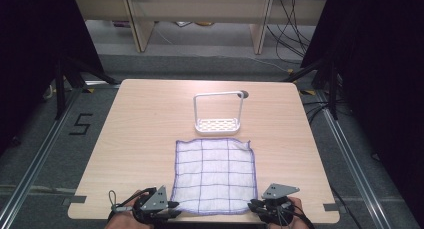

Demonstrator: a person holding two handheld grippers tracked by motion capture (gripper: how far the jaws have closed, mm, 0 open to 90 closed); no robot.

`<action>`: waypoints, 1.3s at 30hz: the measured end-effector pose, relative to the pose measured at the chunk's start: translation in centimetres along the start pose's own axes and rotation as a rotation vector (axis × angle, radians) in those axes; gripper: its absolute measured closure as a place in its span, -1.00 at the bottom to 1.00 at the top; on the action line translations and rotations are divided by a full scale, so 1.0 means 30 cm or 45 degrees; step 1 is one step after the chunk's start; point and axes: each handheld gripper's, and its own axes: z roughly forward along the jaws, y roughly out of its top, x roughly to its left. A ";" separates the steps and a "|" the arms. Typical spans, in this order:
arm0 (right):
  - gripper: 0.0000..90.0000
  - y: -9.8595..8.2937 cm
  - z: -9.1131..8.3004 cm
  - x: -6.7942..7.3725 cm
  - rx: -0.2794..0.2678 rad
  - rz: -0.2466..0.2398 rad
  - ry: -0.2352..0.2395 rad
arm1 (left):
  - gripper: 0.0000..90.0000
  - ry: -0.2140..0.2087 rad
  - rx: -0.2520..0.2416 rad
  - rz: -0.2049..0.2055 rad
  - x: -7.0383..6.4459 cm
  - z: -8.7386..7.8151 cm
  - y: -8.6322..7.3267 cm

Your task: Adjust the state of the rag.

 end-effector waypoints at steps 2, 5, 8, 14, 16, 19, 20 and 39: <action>0.17 0.013 -0.020 -0.022 -0.073 0.052 -0.055 | 0.17 -0.021 -0.058 -0.049 0.015 -0.025 0.005; -0.05 0.037 -0.044 -0.050 -0.173 0.089 -0.096 | -0.07 -0.008 -0.140 -0.121 0.052 -0.058 0.014; -0.10 0.086 -0.066 -0.098 -0.237 0.111 -0.155 | -0.18 0.033 -0.200 -0.206 0.113 -0.083 0.031; -0.13 0.214 -0.051 -0.219 -0.240 0.146 -0.233 | -0.21 0.254 -0.233 -0.315 0.270 -0.075 0.079; -0.13 0.238 -0.039 -0.247 -0.228 0.152 -0.251 | -0.21 0.275 -0.227 -0.310 0.292 -0.069 0.085; -0.14 0.301 0.023 -0.312 -0.187 0.258 -0.255 | -0.22 0.369 -0.198 -0.370 0.397 -0.029 0.108; -0.14 0.308 0.039 -0.339 -0.200 0.176 -0.271 | -0.22 0.396 -0.191 -0.385 0.427 -0.019 0.111; -0.15 0.423 0.215 -0.415 -0.063 0.223 -0.266 | -0.26 0.447 -0.060 -0.411 0.567 0.150 0.154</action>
